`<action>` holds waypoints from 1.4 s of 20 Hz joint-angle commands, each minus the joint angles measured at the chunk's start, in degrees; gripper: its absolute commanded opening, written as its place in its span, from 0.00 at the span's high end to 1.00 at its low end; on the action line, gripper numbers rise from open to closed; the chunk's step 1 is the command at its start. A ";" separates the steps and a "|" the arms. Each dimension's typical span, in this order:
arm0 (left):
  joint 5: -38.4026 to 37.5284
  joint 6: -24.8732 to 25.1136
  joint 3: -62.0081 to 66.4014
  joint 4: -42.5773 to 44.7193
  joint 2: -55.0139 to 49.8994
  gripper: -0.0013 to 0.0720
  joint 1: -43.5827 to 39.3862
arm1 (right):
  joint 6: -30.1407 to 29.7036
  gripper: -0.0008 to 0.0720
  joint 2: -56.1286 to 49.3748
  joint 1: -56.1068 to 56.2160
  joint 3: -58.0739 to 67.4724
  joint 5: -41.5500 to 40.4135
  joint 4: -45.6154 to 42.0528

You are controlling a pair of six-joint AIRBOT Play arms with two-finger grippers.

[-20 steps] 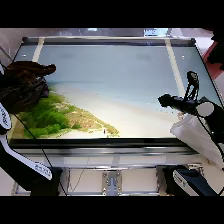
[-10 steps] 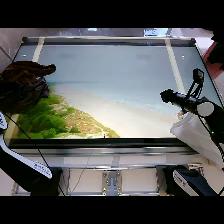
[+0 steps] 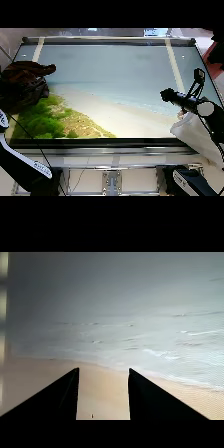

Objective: Fold the shirts.

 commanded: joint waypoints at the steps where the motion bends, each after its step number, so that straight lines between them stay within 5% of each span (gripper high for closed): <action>1: 6.08 -0.35 -0.02 -0.09 -0.39 0.55 0.04 | 1.14 0.47 -0.02 0.07 -0.02 -0.07 0.17; 2: 6.49 -0.22 -0.02 -0.15 -0.52 0.97 0.04 | 1.29 0.47 -0.02 0.07 -0.02 -0.07 0.20; 6: 0.74 -0.17 0.15 -3.63 -0.35 0.96 -0.02 | 1.29 0.48 -0.02 0.07 -0.02 -0.13 0.28; 9: -8.09 0.96 0.15 -19.10 0.22 0.96 -0.66 | 1.22 0.50 -0.02 0.04 -0.02 -1.55 0.15; 11: -13.84 6.27 0.15 -34.47 0.33 0.96 -2.49 | 1.20 0.49 -0.02 0.04 0.02 -3.58 0.17; 13: -18.84 9.81 0.15 -45.75 0.35 0.96 -7.15 | 1.16 0.49 -0.02 0.02 0.02 -5.73 0.15; 17: -24.83 10.08 0.15 -48.50 0.35 0.96 -23.37 | 0.96 0.49 0.00 0.00 0.02 -12.28 -3.04; 21: -22.36 10.19 0.15 -48.48 0.35 0.97 -43.63 | 0.96 0.49 0.00 -0.11 0.04 -18.95 -9.94; 28: -4.52 10.86 0.15 -48.48 0.33 0.97 -74.36 | 0.96 0.50 0.00 -0.13 0.04 -24.98 -22.36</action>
